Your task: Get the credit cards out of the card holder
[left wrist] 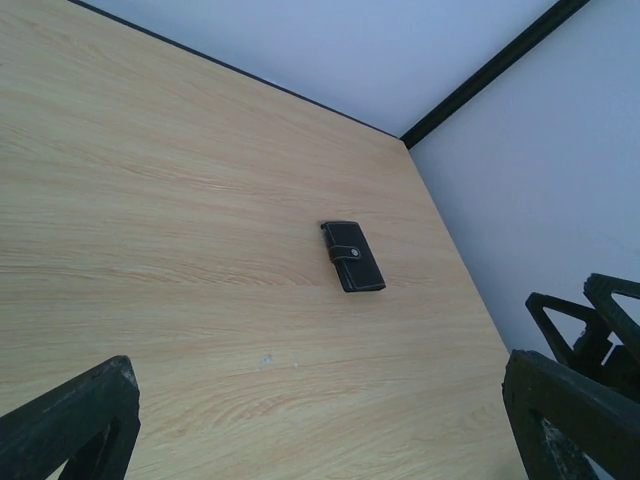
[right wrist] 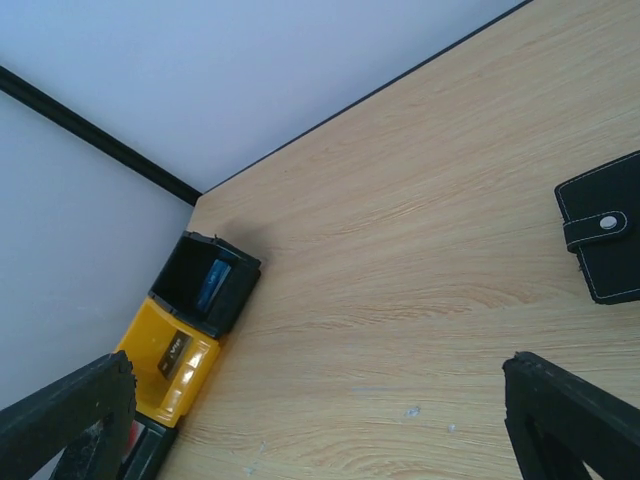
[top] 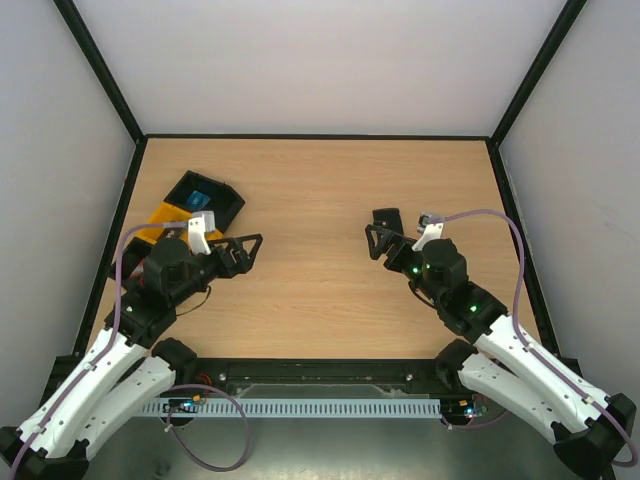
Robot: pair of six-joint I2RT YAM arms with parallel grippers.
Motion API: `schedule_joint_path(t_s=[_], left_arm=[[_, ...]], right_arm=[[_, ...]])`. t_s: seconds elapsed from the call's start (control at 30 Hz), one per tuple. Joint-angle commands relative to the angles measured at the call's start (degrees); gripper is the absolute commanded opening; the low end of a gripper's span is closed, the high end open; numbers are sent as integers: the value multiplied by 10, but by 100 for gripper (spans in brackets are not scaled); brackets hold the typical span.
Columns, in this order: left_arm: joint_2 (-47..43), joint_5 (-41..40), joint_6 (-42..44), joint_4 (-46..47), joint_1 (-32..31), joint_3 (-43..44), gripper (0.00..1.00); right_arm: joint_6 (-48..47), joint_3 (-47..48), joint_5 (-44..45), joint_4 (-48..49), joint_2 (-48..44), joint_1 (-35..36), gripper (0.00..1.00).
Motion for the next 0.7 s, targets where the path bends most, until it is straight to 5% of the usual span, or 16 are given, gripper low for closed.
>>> schedule_joint_path(t_s=[0.0, 0.43, 0.67], left_arm=[[-8, -32, 10, -12, 4, 17, 100], [-15, -155, 82, -47, 4, 38, 100], [-41, -122, 97, -58, 4, 49, 100]], right_arm=[[3, -10, 4, 25, -4, -2, 98], [-60, 65, 114, 7, 124, -2, 98], [-140, 159, 194, -31, 314, -21, 100]])
